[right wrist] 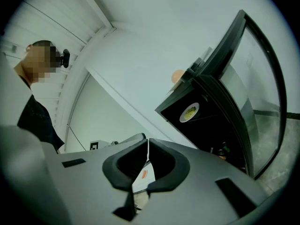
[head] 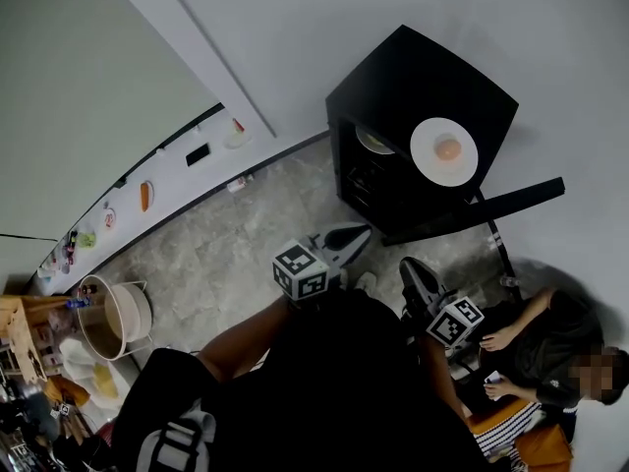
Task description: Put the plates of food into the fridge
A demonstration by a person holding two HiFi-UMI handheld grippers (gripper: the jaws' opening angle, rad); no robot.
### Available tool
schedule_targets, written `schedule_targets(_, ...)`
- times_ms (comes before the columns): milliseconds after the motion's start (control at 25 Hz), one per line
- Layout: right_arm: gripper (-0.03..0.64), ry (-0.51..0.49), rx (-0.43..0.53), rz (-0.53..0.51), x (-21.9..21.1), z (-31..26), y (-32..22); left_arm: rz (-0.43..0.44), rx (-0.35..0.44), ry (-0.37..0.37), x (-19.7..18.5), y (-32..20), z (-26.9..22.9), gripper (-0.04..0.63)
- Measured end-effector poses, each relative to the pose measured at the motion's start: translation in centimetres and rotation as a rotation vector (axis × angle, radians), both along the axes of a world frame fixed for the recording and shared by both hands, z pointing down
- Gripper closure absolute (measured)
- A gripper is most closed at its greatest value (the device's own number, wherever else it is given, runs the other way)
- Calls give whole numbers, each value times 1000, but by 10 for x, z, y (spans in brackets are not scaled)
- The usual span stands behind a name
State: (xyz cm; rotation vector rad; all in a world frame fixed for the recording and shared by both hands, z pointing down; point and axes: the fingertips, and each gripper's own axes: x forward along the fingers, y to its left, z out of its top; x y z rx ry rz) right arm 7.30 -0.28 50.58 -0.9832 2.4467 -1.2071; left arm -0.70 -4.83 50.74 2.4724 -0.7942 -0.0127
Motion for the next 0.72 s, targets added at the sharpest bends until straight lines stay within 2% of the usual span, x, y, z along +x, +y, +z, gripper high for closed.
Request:
schedule_targets(80,589,4,21,-11,-2,-7,-4,6,17,-28,4,0,-3,572)
schedule_targets(200,589,-17,27,-16,-3,-15,-4,-13,26,-29,5,0,-6,572)
schedule_targets(320,589,-43,35,-18,-3,-26,-2,-45,31,5,4,-3,-13,572)
schedule_targets(440,589,-46,41,-8,1,-30,0,-42,28,38,11,-9,-23,571)
schedule_targets(560,589,-60,44,9,6,-35,2,-12,-27,86,24,-14,-27,571)
schedule_targets(720,589,-57,50,31,14,-40,2,2,-131,217,41,-30,-35,571)
